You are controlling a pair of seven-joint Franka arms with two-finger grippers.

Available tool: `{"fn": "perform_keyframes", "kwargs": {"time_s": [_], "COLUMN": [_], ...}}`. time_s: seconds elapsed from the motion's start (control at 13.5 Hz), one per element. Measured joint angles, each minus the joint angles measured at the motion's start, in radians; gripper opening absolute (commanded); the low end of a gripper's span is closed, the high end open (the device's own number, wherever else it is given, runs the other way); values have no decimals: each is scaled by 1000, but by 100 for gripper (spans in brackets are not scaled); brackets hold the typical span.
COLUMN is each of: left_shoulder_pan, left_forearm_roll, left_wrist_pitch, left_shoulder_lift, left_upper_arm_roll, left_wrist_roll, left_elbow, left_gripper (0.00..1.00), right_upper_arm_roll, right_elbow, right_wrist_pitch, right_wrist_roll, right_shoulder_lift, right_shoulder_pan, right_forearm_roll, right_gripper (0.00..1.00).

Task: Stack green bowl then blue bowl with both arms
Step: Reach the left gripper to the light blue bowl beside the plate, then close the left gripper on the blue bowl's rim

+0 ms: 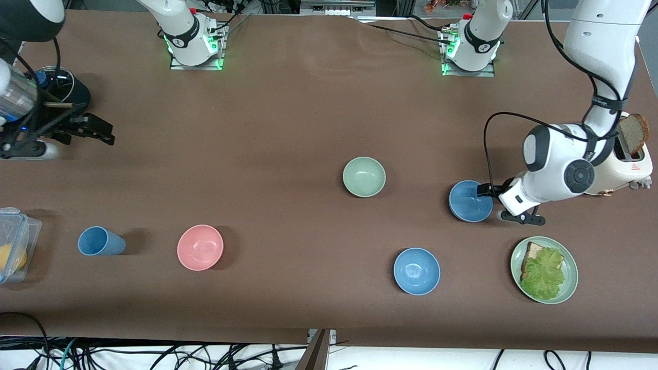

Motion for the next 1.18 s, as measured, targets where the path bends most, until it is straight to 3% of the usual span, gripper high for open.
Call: {"fn": "perform_keyframes", "kwargs": {"time_s": [0.15,0.3,0.96,1.18], "left_shoulder_pan": [0,0,-1,-3], "left_forearm_roll": [0,0,-7,-110], "left_wrist_pitch": [22,26,18,-101], "left_shoulder_lift": [0,-1,-25,-33], "left_upper_arm_roll": [-2,-6,-14,-44], "left_wrist_roll": [2,2,2,2], "left_elbow": [-16,-15,9,79], "left_gripper": [16,0,0,0], "right_upper_arm_roll": [-10,-7,-8,-8], "right_elbow": [20,21,22,22], "right_wrist_pitch": [-2,-2,1,1], "right_wrist_roll": [0,0,0,0], "right_shoulder_lift": [0,1,13,13], "right_shoulder_pan": [-1,1,-1,-1], "right_forearm_roll": [1,1,37,39], "right_gripper": [99,99,99,99]}}
